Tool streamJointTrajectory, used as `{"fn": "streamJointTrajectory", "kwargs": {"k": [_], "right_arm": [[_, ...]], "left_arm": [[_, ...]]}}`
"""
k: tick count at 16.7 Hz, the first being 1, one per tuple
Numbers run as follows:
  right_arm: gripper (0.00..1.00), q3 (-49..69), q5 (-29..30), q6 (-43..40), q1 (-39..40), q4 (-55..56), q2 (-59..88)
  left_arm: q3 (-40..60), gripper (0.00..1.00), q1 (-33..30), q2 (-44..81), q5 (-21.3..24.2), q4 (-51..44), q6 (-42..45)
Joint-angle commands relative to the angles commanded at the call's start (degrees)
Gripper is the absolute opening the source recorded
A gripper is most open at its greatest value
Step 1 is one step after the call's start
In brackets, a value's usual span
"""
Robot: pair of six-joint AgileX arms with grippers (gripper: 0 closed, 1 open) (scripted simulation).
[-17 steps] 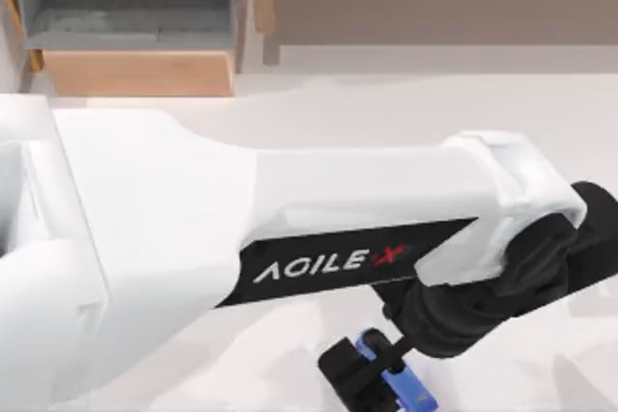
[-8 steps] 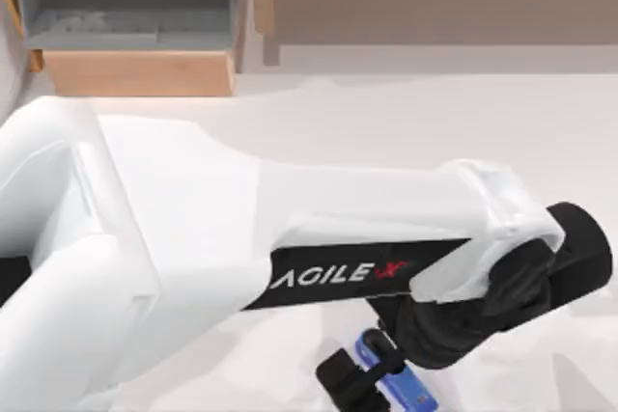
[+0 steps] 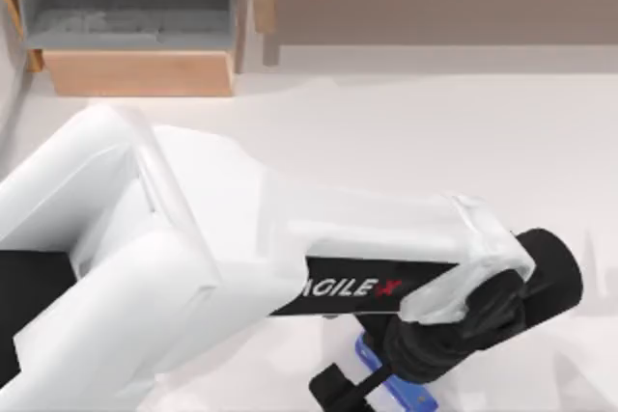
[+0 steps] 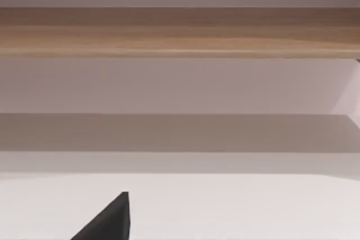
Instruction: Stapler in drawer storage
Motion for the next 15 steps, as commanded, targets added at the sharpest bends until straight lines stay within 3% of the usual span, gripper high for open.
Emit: {"fn": "streamJointTrajectory", "kwargs": {"k": [13,15], "right_arm": [[1.0,0.0,0.0,0.0,0.0,0.0,0.0],[1.0,0.0,0.0,0.0,0.0,0.0,0.0]], "left_arm": [[0.0,0.02,0.0,0.0,0.0,0.0,0.0],[0.0,0.0,0.0,0.0,0.0,0.0,0.0]]}}
